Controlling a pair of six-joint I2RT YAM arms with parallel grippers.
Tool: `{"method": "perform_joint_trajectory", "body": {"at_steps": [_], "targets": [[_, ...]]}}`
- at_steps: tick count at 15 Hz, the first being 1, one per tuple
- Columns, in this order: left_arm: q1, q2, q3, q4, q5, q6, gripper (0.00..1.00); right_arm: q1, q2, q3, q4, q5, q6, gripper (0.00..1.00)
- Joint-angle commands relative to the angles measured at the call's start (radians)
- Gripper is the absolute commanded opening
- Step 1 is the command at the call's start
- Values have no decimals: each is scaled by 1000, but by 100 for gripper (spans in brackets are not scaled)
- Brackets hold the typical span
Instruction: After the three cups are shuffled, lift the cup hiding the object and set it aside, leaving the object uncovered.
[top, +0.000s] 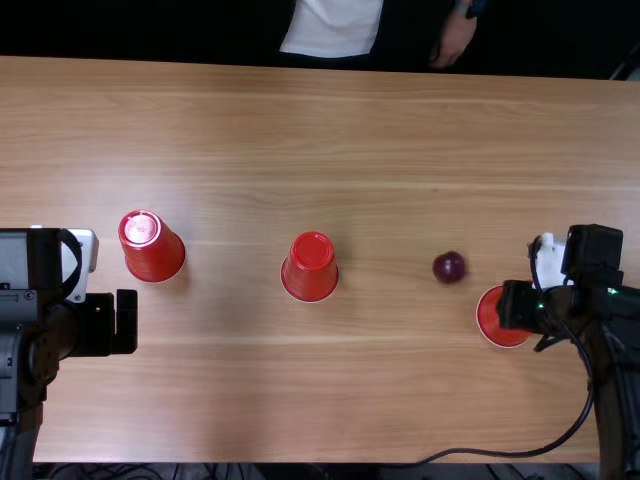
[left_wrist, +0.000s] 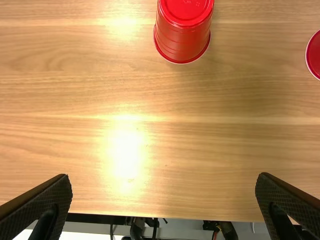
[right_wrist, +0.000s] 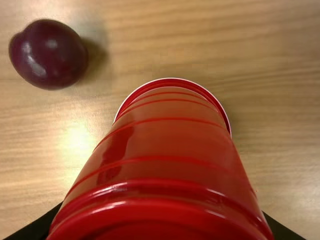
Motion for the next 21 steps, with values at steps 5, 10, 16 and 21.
{"method": "perform_joint_trajectory", "body": {"at_steps": [5,10,16,21], "targets": [[-7,-11,30,-2,12,-12,100,-13,14,-26,12,4,3,100],[-7,-26,30,-2,12,-12,100,-4,-72,3,119,2,3,100],[-6,-71,27,-2,12,-12,100,24,-213,155,38,1,1,100],[-6,-114,-6,0,12,-12,100,271,-272,197,33,1,18,100]]}}
